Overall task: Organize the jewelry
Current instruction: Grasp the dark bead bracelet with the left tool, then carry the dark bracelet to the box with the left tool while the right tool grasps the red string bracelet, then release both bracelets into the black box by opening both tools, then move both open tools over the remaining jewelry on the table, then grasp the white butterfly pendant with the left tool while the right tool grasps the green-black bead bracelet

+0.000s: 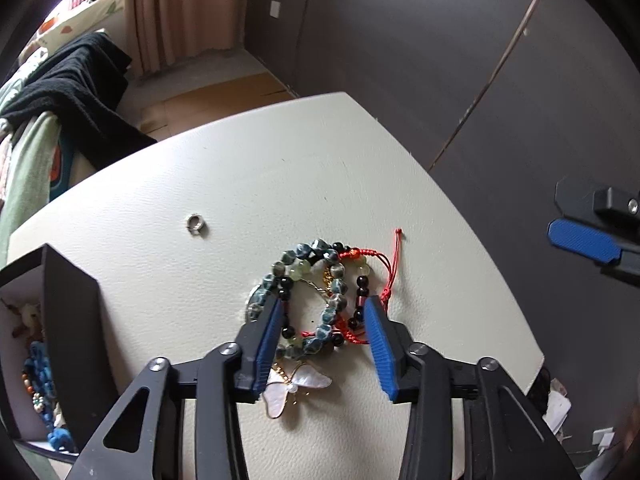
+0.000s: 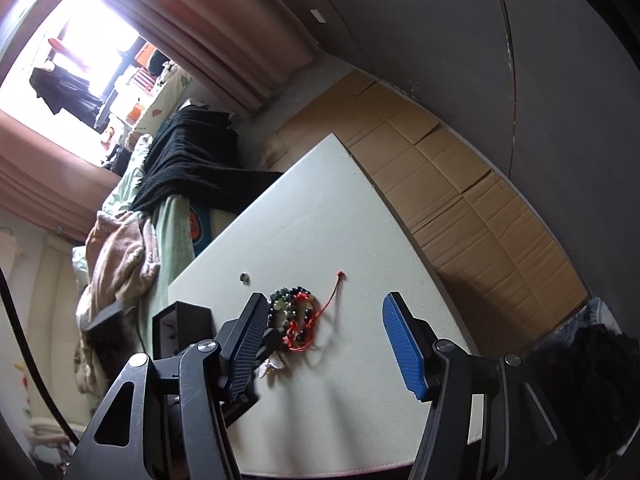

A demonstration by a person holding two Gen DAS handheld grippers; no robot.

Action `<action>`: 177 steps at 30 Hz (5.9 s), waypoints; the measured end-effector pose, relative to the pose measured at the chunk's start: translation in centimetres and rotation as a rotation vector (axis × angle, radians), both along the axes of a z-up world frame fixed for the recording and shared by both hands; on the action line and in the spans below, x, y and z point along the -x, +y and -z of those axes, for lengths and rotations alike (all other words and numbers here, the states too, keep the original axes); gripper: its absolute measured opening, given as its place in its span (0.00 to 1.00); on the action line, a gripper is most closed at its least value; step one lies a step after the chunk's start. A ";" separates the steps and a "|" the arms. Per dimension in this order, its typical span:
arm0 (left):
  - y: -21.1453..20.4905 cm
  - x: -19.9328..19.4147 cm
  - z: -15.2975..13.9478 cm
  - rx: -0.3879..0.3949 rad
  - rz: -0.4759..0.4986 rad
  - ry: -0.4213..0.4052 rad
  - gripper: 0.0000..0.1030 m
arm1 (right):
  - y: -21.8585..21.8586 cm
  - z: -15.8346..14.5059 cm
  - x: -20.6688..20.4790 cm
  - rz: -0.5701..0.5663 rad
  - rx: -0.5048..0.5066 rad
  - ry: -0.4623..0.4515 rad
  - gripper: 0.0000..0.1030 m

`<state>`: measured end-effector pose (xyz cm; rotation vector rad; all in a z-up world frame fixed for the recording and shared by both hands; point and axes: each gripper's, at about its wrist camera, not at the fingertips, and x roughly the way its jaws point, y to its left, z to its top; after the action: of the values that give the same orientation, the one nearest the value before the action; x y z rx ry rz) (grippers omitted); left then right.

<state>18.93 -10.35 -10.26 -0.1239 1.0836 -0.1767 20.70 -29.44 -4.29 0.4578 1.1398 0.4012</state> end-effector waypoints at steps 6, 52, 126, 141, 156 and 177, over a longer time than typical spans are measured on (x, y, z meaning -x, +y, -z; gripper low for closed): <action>0.0 -0.1 0.0 -0.002 0.008 -0.011 0.09 | -0.2 0.4 -0.4 -0.006 0.027 0.016 0.59; 16.2 8.4 -10.2 0.227 -0.241 -0.284 0.08 | 11.3 2.2 -0.1 -0.151 0.052 -0.027 0.08; 12.6 5.4 -8.1 0.171 -0.242 -0.201 0.72 | 8.0 -0.8 1.3 -0.135 -0.032 -0.048 0.63; 3.7 3.6 -3.7 0.041 -0.071 -0.059 0.72 | 1.8 0.2 0.5 -0.069 -0.010 0.002 0.63; 0.5 2.3 0.8 -0.071 -0.048 0.065 0.63 | -0.7 0.5 0.7 -0.053 -0.015 0.011 0.63; 5.4 3.9 -3.4 0.006 -0.121 -0.035 0.42 | 4.0 1.8 0.2 -0.117 0.068 0.014 0.62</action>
<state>15.00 -4.96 -6.86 -0.1902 1.0377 -0.0733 20.47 -25.41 -6.11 0.3357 1.1937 0.4602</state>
